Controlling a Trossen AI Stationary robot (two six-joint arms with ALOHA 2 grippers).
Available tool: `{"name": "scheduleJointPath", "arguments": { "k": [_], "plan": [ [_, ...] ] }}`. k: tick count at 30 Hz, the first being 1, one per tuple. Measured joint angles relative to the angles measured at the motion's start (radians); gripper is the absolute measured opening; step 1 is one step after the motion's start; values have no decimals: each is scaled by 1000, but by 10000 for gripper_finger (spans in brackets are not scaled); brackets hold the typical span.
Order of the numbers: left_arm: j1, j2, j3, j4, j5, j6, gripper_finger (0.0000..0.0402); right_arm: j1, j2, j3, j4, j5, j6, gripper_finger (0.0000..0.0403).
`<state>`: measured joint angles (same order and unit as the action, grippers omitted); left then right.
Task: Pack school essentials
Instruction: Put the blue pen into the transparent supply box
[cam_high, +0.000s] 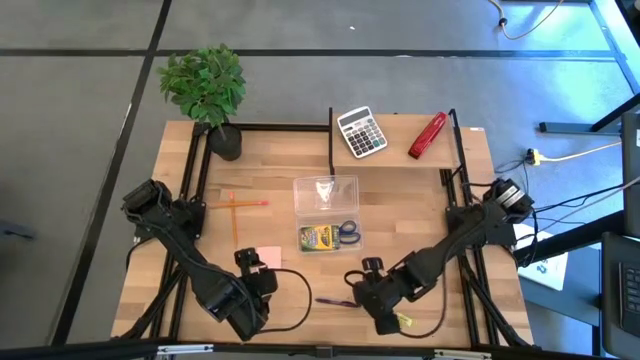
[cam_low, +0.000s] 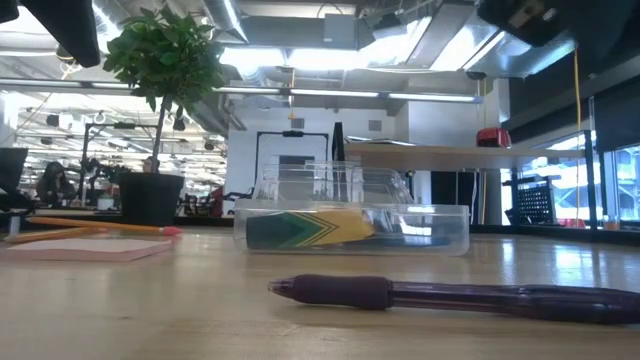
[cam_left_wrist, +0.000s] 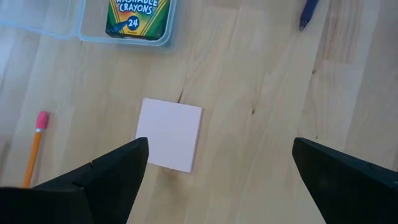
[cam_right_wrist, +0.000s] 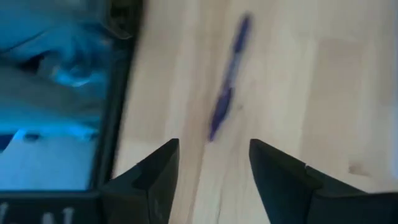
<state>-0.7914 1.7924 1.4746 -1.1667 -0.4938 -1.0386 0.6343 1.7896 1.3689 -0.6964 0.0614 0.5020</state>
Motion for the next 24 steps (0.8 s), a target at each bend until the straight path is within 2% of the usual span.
{"name": "scheduleJointPath", "arguments": {
  "k": [11, 24],
  "plan": [
    [4, 0, 0, 0, -18, 5, 392, -3, 149, 0, 138, 25, 121, 196],
    [3, 0, 0, 0, -19, 26, 392, -4, 226, 0, 200, 119, 123, 180]
  ]
}}
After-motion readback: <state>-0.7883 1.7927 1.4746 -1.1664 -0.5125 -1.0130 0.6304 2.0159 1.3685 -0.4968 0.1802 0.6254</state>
